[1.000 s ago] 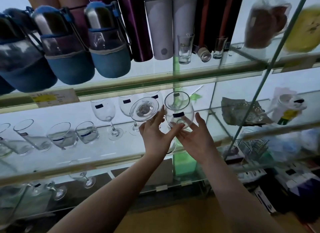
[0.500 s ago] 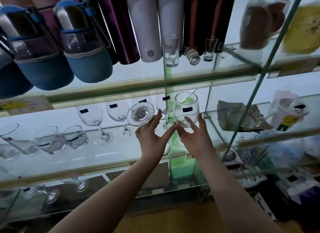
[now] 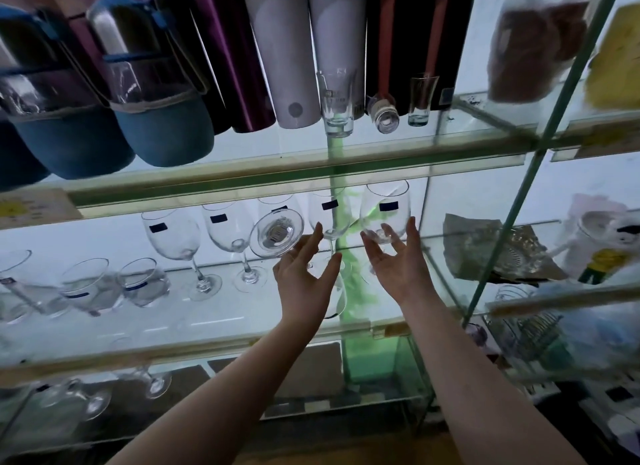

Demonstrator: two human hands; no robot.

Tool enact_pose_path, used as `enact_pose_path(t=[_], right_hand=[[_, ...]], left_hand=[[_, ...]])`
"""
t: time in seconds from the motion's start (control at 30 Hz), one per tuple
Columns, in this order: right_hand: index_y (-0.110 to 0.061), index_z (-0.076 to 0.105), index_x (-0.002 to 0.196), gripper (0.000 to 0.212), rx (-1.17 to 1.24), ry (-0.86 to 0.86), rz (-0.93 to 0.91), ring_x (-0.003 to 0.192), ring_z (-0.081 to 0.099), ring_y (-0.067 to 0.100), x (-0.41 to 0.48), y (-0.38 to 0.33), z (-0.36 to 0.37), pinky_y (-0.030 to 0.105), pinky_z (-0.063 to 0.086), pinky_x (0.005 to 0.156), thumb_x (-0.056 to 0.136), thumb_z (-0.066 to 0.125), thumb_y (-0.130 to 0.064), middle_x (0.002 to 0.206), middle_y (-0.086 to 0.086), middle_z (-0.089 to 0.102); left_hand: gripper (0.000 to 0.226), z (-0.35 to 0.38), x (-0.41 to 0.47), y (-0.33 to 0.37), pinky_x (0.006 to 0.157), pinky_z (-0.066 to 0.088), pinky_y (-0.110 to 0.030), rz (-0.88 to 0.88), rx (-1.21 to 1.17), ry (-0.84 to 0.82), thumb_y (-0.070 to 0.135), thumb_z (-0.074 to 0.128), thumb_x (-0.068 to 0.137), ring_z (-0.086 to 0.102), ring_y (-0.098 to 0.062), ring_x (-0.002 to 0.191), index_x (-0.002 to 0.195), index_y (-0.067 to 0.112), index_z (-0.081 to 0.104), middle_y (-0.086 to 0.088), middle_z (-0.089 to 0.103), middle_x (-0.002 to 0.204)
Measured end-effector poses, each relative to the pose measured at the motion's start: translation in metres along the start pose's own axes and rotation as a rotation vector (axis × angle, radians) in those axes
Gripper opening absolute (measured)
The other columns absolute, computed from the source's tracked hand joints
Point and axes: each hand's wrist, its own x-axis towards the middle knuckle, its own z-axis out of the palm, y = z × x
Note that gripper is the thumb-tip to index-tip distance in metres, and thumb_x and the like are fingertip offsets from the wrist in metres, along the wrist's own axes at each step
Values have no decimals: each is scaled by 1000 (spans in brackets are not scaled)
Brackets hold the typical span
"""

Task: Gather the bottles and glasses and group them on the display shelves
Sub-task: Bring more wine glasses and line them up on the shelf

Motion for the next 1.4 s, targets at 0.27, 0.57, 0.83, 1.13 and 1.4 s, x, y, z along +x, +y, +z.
enact_pose_path(t=[0.27,0.57,0.83,1.13,1.4], right_hand=[[-6,52,121,54,10,3,-50,104,63,27,25,1,-16,34,53,89,87,58,-48,113,27,58],[-5,51,128,62,-12,8,-57,103,64,25,39,-2,-17,32,53,88,87,56,-51,119,27,57],[-6,51,127,63,-32,7,-67,99,64,23,49,-3,-11,29,54,86,87,53,-55,126,26,52],[-25,43,127,55,-20,103,4,101,61,27,32,-5,-25,36,50,92,85,52,-60,111,22,52],[-11,60,95,15,-656,92,-16,78,60,22,-19,26,-16,29,47,70,95,50,-22,89,10,64]], left_hand=[[52,6,0,-6,94,46,-38,-10,-36,-10,16,72,81,59,-10,97,122,42,53,23,54,104],[53,12,2,-9,88,45,-27,14,-8,-7,14,72,81,58,-6,94,123,39,54,19,54,102],[51,12,1,-13,85,44,-21,-1,-3,8,14,73,81,55,0,91,120,41,54,20,55,101],[47,1,-2,-3,84,45,-20,-28,8,23,26,70,78,58,-3,89,119,43,54,30,54,99],[50,1,-4,18,82,45,-20,-80,7,-1,17,72,82,55,5,87,115,48,51,23,53,101]])
